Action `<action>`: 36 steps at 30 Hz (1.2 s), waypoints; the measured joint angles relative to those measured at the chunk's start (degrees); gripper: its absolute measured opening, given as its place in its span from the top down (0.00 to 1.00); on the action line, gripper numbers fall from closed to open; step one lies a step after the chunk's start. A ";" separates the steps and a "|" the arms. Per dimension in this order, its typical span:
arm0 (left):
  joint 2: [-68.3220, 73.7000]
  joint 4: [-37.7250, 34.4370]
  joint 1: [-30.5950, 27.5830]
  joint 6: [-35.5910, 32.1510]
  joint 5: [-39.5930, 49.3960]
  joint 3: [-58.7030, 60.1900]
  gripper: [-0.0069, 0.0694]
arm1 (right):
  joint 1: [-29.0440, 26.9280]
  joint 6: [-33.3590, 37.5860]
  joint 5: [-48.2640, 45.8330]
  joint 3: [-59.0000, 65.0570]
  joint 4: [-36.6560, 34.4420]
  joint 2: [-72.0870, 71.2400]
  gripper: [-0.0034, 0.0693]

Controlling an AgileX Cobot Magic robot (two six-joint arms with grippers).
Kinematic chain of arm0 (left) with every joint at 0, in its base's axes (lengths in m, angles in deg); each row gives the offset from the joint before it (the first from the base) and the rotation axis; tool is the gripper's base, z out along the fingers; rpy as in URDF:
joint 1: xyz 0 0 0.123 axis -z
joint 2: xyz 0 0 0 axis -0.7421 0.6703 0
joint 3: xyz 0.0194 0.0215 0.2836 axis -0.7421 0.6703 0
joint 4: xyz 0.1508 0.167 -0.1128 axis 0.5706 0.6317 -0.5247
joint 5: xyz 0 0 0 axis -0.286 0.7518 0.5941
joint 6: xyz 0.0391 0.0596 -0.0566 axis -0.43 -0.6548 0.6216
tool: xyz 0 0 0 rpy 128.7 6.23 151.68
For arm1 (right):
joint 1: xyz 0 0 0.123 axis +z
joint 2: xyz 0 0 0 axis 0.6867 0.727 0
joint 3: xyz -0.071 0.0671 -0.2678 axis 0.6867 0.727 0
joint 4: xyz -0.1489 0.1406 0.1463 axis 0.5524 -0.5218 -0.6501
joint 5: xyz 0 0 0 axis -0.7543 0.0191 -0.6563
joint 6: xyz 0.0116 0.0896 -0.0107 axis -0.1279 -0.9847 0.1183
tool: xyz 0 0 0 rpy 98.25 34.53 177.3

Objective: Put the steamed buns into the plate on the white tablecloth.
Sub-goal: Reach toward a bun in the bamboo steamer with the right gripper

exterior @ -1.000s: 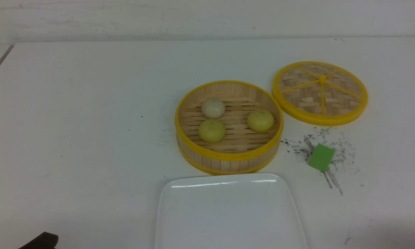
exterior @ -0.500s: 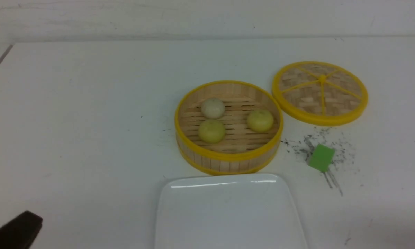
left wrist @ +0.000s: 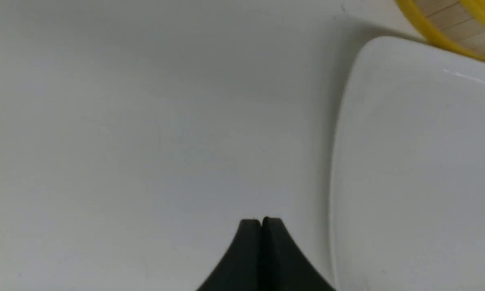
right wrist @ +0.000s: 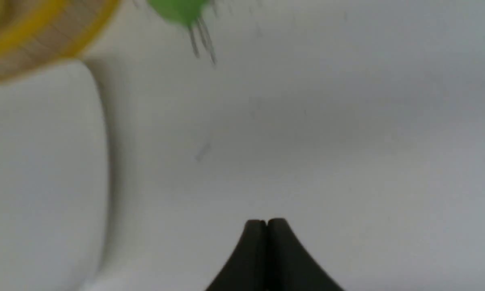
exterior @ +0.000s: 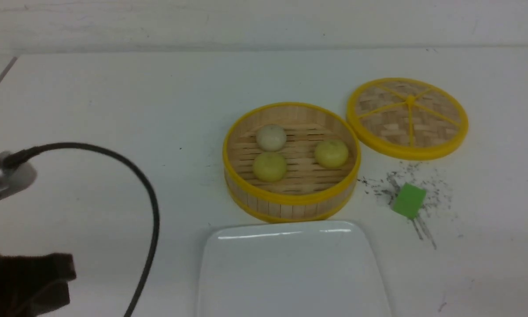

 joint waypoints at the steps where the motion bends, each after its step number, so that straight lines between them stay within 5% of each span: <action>1: 2.61 -0.20 0.00 -1.07 0.00 -1.01 0.91 | 0.00 2.10 -2.10 -0.71 -0.79 3.49 0.95; 9: 11.93 -5.50 0.00 -11.45 -0.01 -5.66 0.83 | 0.00 20.38 -1.27 -5.39 -18.13 21.50 0.92; 10: 13.43 -6.16 0.00 -13.64 0.55 -6.20 0.77 | 0.00 26.99 0.43 -5.59 -27.28 25.14 0.91; 13: 15.73 -7.39 0.00 -14.95 2.01 -7.09 0.63 | 2.06 39.48 1.52 -5.74 -39.88 31.58 0.86; 17: 18.45 -9.66 0.00 -15.26 1.70 -7.82 0.45 | 6.41 48.13 3.78 -7.55 -47.67 38.87 0.75; 23: 21.79 -10.38 0.00 -15.48 1.07 -7.96 0.28 | 11.33 45.71 5.21 -21.72 -41.76 51.94 0.63; 36: 22.31 -12.10 0.00 -15.48 -0.39 -8.16 0.27 | 18.06 23.76 5.87 -56.97 -9.82 77.00 0.44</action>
